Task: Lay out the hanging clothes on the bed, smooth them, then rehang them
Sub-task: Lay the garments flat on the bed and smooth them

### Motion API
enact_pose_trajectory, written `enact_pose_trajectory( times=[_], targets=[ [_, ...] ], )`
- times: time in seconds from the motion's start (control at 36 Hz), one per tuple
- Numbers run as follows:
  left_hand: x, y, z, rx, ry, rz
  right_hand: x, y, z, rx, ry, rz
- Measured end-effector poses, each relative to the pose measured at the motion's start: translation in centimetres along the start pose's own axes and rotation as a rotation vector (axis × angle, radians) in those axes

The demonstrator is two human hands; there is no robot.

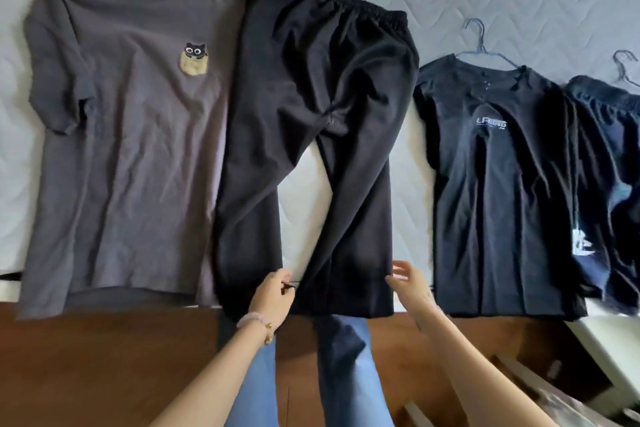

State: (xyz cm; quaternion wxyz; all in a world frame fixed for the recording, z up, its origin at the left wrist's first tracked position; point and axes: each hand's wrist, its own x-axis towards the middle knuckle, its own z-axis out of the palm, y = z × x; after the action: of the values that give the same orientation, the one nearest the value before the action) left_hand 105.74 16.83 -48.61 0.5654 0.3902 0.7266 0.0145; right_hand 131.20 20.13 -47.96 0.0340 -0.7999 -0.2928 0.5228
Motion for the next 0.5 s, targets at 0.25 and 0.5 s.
enact_pose_trajectory(
  times=[0.25,0.5],
  targets=[
    [1.2,3.3,6.6,0.019,0.166,-0.097,3.6,2.5,-1.0,0.039,-0.086,-0.008],
    [2.1,4.0,8.0,0.288,0.257,-0.16,4.9,3.2,-0.3,0.019,-0.148,-0.071]
  ],
)
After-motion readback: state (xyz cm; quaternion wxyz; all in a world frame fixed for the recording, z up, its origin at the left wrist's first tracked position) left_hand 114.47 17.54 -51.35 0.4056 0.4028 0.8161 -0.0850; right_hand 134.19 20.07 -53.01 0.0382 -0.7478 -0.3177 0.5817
